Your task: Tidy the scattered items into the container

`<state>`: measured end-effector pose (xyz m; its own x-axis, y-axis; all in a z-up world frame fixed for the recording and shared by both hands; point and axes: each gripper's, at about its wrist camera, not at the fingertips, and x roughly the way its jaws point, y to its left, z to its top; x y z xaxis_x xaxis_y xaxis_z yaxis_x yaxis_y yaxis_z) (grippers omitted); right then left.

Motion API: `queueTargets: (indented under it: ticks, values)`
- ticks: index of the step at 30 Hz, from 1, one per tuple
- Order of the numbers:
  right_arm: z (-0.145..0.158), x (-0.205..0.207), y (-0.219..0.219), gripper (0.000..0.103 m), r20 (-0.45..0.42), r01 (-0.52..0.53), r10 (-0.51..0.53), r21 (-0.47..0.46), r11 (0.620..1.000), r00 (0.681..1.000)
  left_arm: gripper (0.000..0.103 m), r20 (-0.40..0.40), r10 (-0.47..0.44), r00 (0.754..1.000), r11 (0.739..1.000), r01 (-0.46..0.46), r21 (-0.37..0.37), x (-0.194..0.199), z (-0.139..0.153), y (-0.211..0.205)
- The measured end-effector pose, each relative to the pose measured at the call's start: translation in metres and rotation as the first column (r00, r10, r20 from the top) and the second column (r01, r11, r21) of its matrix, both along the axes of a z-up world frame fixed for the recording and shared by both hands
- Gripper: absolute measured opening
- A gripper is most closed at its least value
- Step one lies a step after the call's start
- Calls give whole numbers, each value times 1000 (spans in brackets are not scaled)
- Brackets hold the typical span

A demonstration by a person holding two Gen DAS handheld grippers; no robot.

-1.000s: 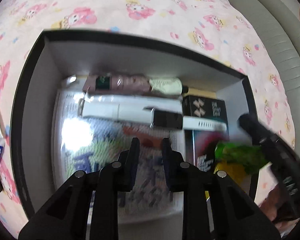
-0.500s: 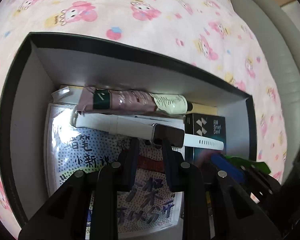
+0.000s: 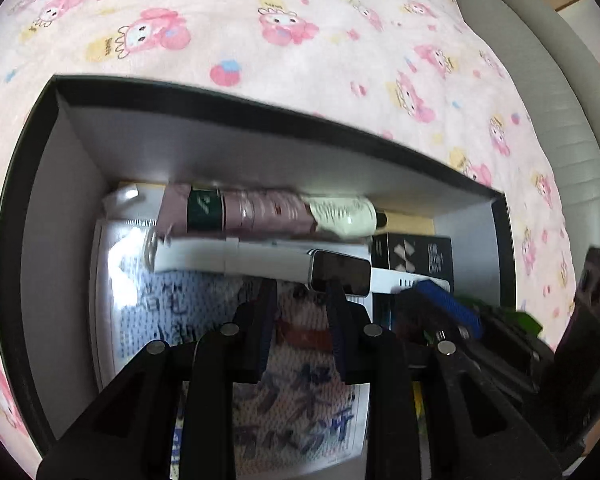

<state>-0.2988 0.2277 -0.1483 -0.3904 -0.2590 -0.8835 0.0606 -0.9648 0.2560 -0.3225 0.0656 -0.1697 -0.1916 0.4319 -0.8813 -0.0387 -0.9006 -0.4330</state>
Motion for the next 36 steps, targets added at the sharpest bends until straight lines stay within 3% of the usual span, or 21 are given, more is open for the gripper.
queueTargets:
  ticks: [4, 9, 12, 14, 19, 23, 27, 31, 34, 36]
  values:
    - [2, 2, 1, 17, 19, -52, 54, -74, 996, 998, 30, 7, -12, 1000, 996, 11, 83, 8, 1, -2]
    - [-10, -2, -4, 26, 58, -55, 55, -8, 998, 997, 30, 6, -1, 1000, 1000, 1, 28, 19, 5, -3]
    - [-9, -4, -1, 26, 57, -40, 41, -21, 999, 998, 30, -45, 5, 999, 999, -3, 41, 34, 23, -11]
    - [-8, -4, -1, 26, 54, -29, 30, -20, 999, 998, 30, -127, 38, 991, 999, -37, 5, 46, 42, -19]
    - [15, 22, -8, 26, -57, -28, 31, 64, 998, 998, 34, -319, 59, 946, 996, -77, -43, 83, 85, -29]
    - [54, 55, -6, 31, -173, 16, -2, 81, 997, 985, 41, -361, 32, 932, 997, -56, -56, 113, 105, -35]
    - [85, 94, -4, 46, -289, 70, -55, 41, 997, 956, 50, -404, -31, 914, 992, -20, -122, 136, 112, -25]
    - [100, 143, -6, 46, -337, 150, -112, 88, 985, 935, 54, -468, -116, 876, 975, 10, -223, 187, 134, -24]
    - [113, 173, -10, 47, -360, 151, -104, 105, 983, 927, 64, -519, -135, 844, 975, 21, -220, 217, 147, -31]
    - [120, 190, -14, 51, -377, 159, -107, 111, 981, 920, 65, -530, -127, 838, 979, 19, -205, 234, 154, -37]
